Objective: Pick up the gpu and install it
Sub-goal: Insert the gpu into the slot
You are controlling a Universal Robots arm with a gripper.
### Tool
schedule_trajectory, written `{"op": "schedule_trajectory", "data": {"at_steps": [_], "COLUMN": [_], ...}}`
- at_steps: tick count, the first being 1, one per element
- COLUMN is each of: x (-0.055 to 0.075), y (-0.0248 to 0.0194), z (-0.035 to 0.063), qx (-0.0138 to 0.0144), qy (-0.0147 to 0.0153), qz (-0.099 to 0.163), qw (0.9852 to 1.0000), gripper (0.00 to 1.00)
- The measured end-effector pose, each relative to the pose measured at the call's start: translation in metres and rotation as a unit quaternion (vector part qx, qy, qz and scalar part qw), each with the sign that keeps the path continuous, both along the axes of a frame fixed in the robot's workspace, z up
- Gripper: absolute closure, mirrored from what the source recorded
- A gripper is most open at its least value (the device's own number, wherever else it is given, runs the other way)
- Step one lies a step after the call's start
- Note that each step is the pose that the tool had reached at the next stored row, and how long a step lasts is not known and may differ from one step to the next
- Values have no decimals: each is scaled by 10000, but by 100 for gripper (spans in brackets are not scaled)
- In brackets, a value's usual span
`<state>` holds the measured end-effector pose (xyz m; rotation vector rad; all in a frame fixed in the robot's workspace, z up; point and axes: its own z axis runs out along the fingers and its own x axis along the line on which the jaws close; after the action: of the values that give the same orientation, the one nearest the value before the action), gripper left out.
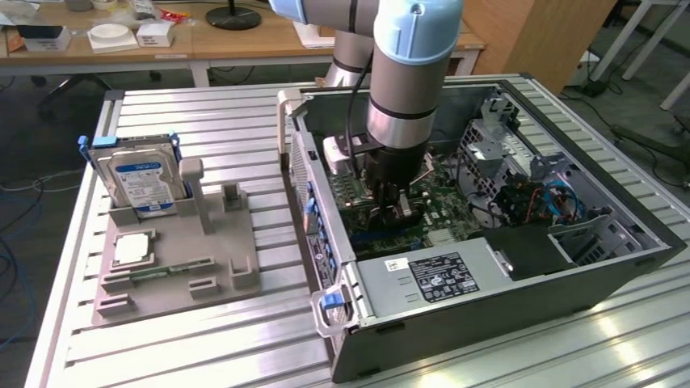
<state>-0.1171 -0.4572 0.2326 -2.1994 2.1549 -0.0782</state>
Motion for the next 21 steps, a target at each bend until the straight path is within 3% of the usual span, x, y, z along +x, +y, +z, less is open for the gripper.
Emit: {"op": "schedule_trajectory", "data": {"at_steps": [9,21], "x": [6,30], "y": [1,0], "z": [9,12], "qx": [1,-1], "qy": [-17,-17], "qz": [0,-1], "qw": [10000,10000], "gripper": [73,73]}}
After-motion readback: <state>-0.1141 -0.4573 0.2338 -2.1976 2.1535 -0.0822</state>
